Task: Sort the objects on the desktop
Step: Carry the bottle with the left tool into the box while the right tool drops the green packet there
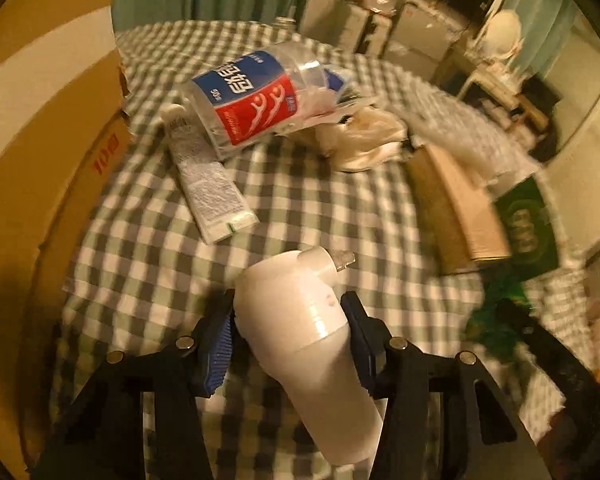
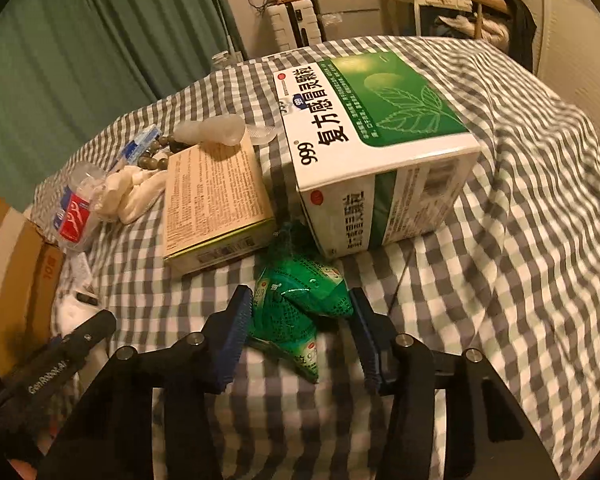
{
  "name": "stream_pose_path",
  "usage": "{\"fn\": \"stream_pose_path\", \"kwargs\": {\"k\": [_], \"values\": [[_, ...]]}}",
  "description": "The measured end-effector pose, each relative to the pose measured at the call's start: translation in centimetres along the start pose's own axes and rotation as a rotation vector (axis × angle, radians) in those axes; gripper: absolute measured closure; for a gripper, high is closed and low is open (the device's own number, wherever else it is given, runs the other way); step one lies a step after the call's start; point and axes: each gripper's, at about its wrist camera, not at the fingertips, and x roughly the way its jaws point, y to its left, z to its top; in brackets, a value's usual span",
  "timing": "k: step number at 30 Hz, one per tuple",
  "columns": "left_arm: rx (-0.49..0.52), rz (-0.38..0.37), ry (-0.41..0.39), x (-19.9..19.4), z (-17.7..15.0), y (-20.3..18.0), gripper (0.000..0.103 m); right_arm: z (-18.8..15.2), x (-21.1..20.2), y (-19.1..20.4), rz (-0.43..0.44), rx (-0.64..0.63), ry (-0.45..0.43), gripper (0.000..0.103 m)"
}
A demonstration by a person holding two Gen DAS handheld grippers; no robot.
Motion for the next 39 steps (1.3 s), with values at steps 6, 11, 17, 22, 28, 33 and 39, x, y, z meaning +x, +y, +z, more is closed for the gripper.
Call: {"fn": "stream_pose_path", "kwargs": {"k": [6,11,17,22,28,33,39], "values": [[0.04,-0.038,-0.038,-3.6,-1.7,0.1,0.051,-1.1,-2.4,0.8,0.053,-0.003,-0.001,0.059],[0.058,-0.062,-0.067,-6.5,-2.6,0.3,0.051,-2.2,-4.5,2.3,0.049,-0.04,-0.01,0.06],[0.056,-0.117,-0.132,-12.4,-1.8,1.2,0.051,-3.7,-9.6,5.9,0.093,-0.103,-0.066,0.06],[0.069,-0.148,-0.208,-18.4,0.9,2.6,0.051,-4.0,-13.8,11.3,0.174,-0.176,-0.118,0.06],[0.145,-0.085,-0.293,-24.5,4.8,8.2,0.051,-2.4,-17.0,20.6,0.33,-0.29,-0.161,0.06],[0.165,0.068,-0.295,-25.7,6.8,15.2,0.051,-1.1,-14.4,28.7,0.431,-0.351,-0.105,0.06],[0.111,0.157,-0.226,-22.0,6.8,20.1,0.047,-0.9,-10.1,34.6,0.389,-0.398,-0.054,0.056]]}}
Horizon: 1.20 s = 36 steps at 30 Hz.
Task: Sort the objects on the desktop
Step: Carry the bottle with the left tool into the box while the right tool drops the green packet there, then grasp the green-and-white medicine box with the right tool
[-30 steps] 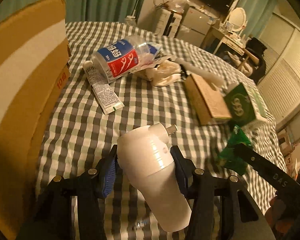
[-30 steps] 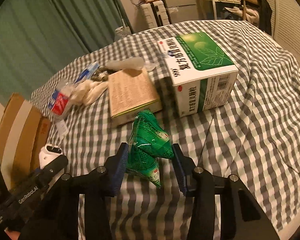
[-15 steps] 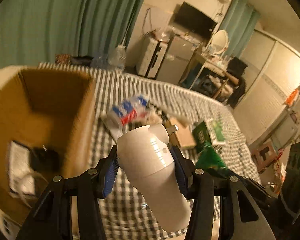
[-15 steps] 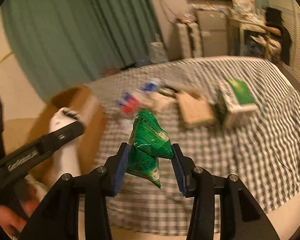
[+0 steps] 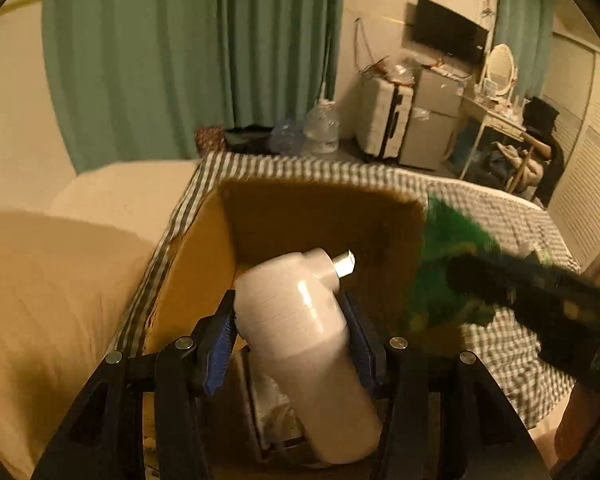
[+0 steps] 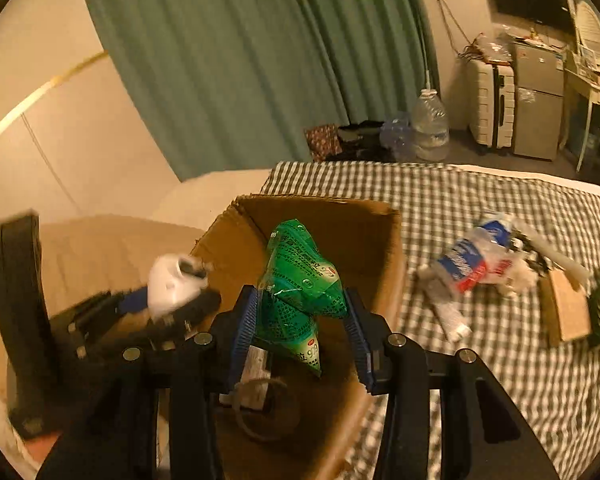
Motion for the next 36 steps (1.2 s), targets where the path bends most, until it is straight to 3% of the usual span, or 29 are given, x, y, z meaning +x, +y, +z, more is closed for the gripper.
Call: {"fn": "stream_pose_path", "kwargs": {"k": [1,3,9,13,15,17,22,27,30,36], "values": [[-0.006,-0.002,0.009,0.5,-0.3,0.2,0.043,0.2,0.6,0.1,-0.011,0.009,0.008,0.045],[-0.018,-0.006,0.04,1.4,-0.8,0.5,0.017,0.4,0.4,-0.3,-0.011,0.028,-0.001,0.038],[-0.075,0.029,0.062,1.1,-1.8,1.0,0.016,-0.1,-2.6,-2.3,-0.058,0.04,-0.079,0.034],[-0.099,0.065,-0.019,-1.8,-2.3,0.2,0.012,-1.8,-5.8,-3.7,-0.136,0.006,-0.136,0.025],[-0.128,0.056,-0.088,-4.0,-2.3,-0.5,0.01,-3.4,-7.8,-4.7,-0.199,-0.016,-0.154,0.025],[-0.147,0.033,-0.137,-5.7,-2.6,-1.4,0.001,-5.5,-9.5,-6.0,-0.255,-0.031,-0.166,0.024],[-0.091,0.035,-0.157,-7.5,-3.3,-6.5,0.0,-10.9,-11.9,-10.7,-0.367,-0.013,-0.134,0.022],[-0.041,-0.035,-0.169,-7.9,-5.0,-13.0,0.0,-13.9,-14.9,-15.9,-0.442,0.091,-0.153,0.022],[-0.037,-0.108,-0.124,-7.2,-5.6,-16.8,0.0,-14.4,-16.0,-17.9,-0.451,0.137,-0.165,0.018],[0.007,-0.078,-0.064,-3.3,-6.3,-22.1,0.0,-14.7,-16.2,-22.4,-0.482,0.224,-0.188,0.012]]}}
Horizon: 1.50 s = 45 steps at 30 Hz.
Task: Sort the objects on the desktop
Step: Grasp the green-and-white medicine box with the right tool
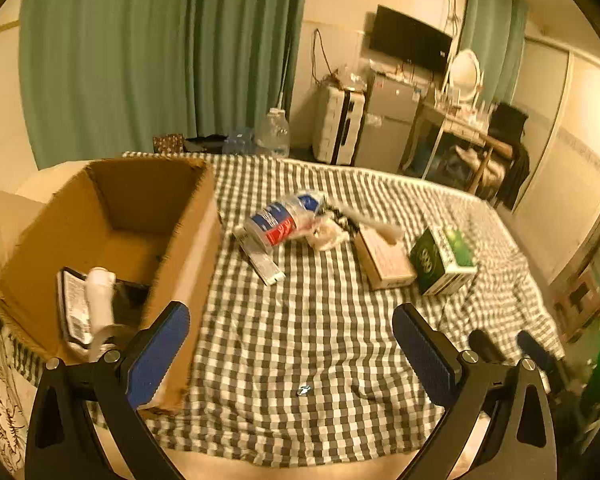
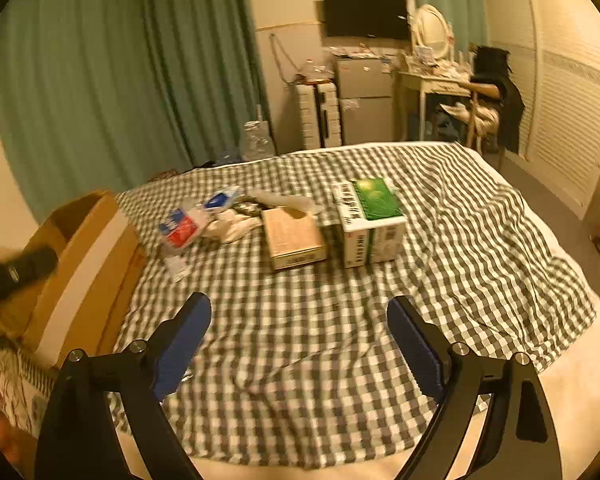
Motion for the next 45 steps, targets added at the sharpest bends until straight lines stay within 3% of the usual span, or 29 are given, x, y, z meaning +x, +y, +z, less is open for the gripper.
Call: {"fn": "stream_pose_path", "kwargs": {"k": [3,6,9,21,31,33,35,38,40,45], "values": [[0.009,0.018,0.022,2.6,-1.1,-0.8,0.0,-0.2,2.4,-1.5,-0.049,0.014,0.037,0.012],[0.0,0.04,0.083,5.6,-2.2,-0.9,0.0,0.0,4.7,-4.2,-0.019,0.136,0.079,0.012],[-0.019,0.036,0.13,8.5,-2.8,-1.4,0.0,0.7,6.0,-6.0,-0.07,0.168,0.063,0.012],[0.036,-0.007,0.218,17.7,-2.7,-6.2,0.0,4.2,13.1,-6.4,-0.007,0.03,0.051,0.012],[0.069,-0.061,0.214,20.9,-2.7,-8.5,0.0,5.4,18.5,-6.6,0.007,-0.055,0.104,0.014],[0.066,-0.067,0.224,21.3,-2.6,-8.8,0.0,5.3,19.0,-6.7,0.017,-0.067,0.117,0.025],[0.062,-0.088,0.23,21.6,-2.4,-9.3,0.0,5.2,18.4,-6.9,0.014,-0.065,0.109,0.026],[0.06,-0.132,0.219,21.7,-1.8,-10.4,0.0,5.5,16.3,-7.7,-0.077,-0.085,0.054,0.026],[0.052,-0.15,0.207,22.1,-1.2,-11.2,0.0,5.5,15.2,-9.0,-0.077,-0.035,0.035,0.026],[0.044,-0.139,0.24,24.5,-0.4,-13.7,0.0,4.9,15.2,-10.9,-0.095,0.028,0.067,0.025]]}}
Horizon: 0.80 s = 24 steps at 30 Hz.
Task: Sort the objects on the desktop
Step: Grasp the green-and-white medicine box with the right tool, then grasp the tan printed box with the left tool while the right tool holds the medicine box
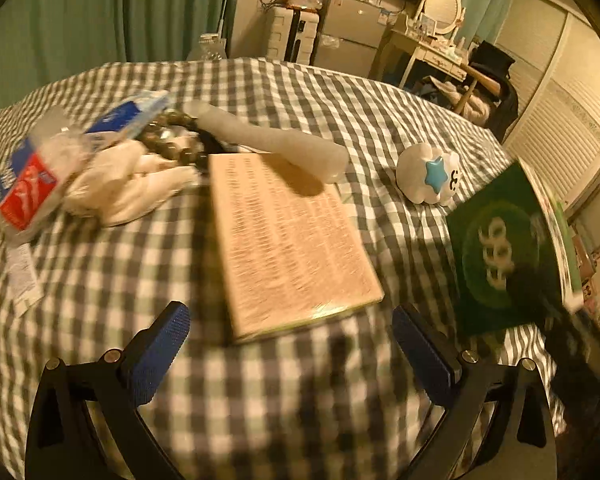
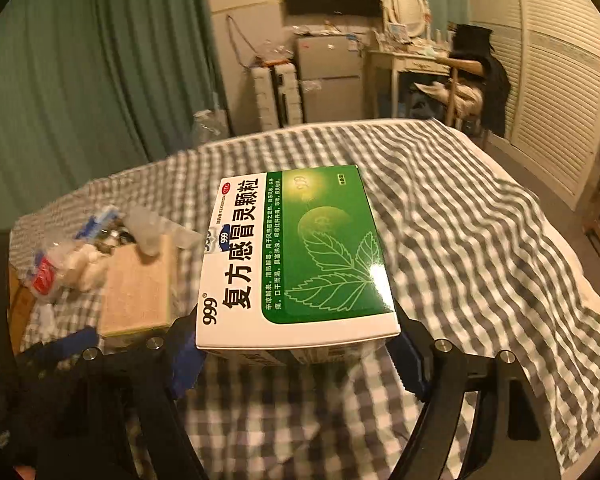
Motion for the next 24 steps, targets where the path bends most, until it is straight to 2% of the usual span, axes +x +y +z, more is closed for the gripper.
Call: {"fn": "stream_pose_path", "kwargs": {"k": [6,8,9,11,16,24], "values": [[0.033,0.139,-0.017,2.1,1.1,-2.1,0.0,-0.3,-0.1,0.0,0.031,0.021,0.003,0.025],[0.046,0.158,-0.015,2.8,1.6,-2.2,0.0,-0.5,0.1,0.1,0.03,0.018,0.009,0.025],[0.051,0.154,-0.018,3.0,1.9,-2.1,0.002,-0.6,0.1,0.1,0.031,0.021,0.008,0.025],[0.063,0.154,-0.035,2.9,1.9,-2.0,0.017,-0.7,0.2,-0.1,0.04,0.033,0.008,0.025],[0.103,0.092,-0.039,1.5,1.5,-0.9,0.018,-0.8,0.2,-0.5,0.048,0.053,0.013,0.025],[0.026,0.026,-0.043,-3.7,-0.8,3.2,0.019,-1.8,-1.2,0.6,0.071,0.048,0.057,0.025]]}}
